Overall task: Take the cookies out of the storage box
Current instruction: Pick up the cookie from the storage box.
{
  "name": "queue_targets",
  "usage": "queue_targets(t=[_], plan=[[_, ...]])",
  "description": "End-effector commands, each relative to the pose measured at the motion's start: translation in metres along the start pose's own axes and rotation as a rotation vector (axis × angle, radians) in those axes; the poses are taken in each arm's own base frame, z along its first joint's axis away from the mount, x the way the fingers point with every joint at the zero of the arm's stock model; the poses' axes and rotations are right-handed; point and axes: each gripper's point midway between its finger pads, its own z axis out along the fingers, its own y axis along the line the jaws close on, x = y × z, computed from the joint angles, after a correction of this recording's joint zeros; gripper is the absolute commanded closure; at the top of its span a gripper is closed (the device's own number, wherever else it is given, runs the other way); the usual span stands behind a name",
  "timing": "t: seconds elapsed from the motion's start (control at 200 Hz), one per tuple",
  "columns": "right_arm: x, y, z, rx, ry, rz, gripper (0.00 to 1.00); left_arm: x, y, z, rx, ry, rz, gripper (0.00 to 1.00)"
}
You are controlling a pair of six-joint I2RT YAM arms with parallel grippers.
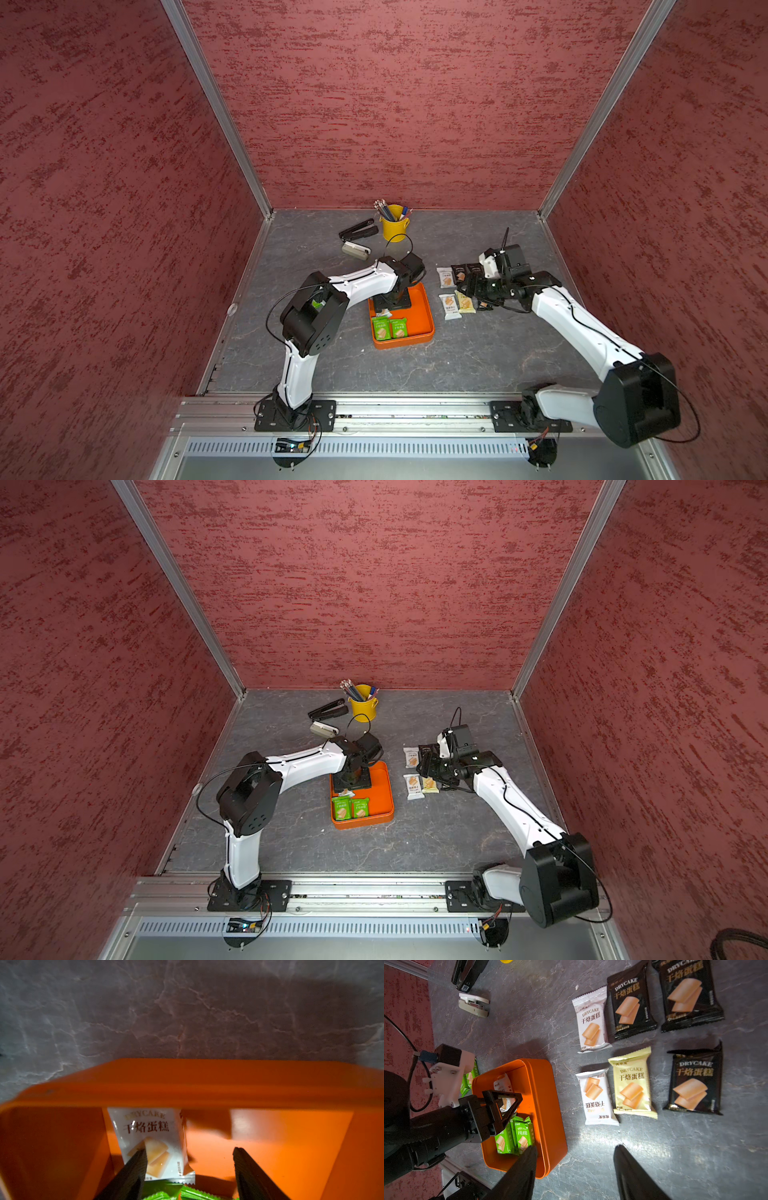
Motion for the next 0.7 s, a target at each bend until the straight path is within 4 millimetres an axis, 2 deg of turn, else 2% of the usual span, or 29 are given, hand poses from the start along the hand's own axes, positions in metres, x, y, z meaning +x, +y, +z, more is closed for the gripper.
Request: queue_targets(t=[0.0,0.16,0.26,0.421,0.696], plan=[[0.004,-0.008,-0.004,0.027,-0.008,0.009,0.36,-0.002,-0.023,-0.007,0.09,-0.009,0.019,0.31],[0.006,-0.009,-0.003,0.02,-0.009,0.02,0.36,-0.009,-0.007,-0.025,0.026,-0.053,0.015,0.3],[0.005,-0.008,-0.003,0.016,-0.012,0.02,0.36,-0.011,0.001,-0.029,0.001,-0.069,0.005,0.3],[0.007,-0.009,-0.003,0.019,-0.005,0.022,0.36,-0.011,0.007,-0.025,-0.016,-0.068,-0.035,0.3],[0.009,-0.009,-0.005,0.019,-0.001,0.024,0.36,-0.007,0.015,-0.008,-0.058,-0.026,-0.059,0.3]])
